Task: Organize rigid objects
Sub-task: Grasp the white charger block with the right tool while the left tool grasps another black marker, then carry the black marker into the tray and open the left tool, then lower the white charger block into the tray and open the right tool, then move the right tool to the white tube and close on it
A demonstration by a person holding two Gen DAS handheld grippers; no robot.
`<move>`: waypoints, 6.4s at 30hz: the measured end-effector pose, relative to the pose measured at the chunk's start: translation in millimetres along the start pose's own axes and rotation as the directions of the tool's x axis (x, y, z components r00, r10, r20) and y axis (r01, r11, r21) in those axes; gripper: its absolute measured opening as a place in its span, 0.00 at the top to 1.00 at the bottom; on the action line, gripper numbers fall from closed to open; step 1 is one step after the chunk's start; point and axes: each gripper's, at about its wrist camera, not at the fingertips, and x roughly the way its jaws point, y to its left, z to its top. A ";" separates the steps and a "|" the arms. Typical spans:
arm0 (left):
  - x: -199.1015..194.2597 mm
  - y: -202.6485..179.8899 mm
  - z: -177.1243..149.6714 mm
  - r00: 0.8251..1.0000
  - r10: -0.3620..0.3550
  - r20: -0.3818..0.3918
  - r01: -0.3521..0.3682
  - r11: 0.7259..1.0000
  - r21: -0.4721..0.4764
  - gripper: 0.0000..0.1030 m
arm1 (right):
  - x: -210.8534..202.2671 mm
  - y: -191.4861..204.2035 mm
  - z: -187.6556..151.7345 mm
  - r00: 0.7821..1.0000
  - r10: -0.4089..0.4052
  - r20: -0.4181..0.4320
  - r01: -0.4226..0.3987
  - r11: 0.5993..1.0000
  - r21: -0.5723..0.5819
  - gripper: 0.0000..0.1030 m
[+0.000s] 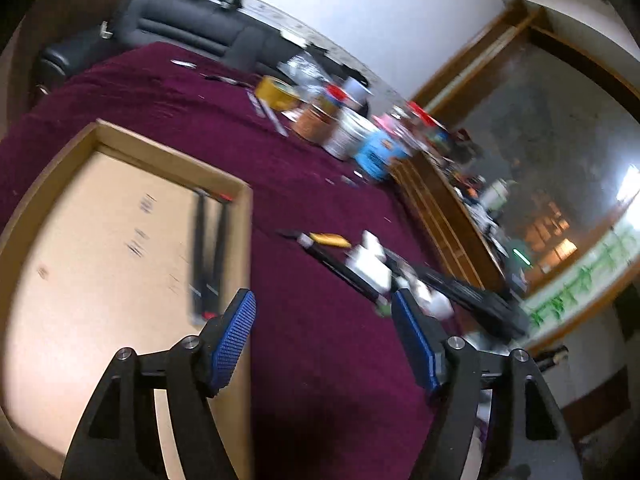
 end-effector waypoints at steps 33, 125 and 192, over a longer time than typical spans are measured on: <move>51.3 -44.2 -32.1 0.982 0.133 -0.136 -0.124 0.989 0.077 0.37 | 14.0 57.4 -75.8 0.979 0.194 -0.063 -0.201 0.969 -0.140 0.75; 59.0 138.7 68.6 0.924 0.335 -0.187 -0.343 0.939 -0.011 0.89 | 52.6 209.8 -46.7 0.935 0.241 -0.260 -0.290 0.941 -0.172 0.56; -72.9 81.2 -15.8 0.756 0.635 0.157 -0.645 0.764 0.011 0.37 | 12.0 195.2 -83.0 0.993 0.091 0.070 -0.069 0.963 -0.262 0.44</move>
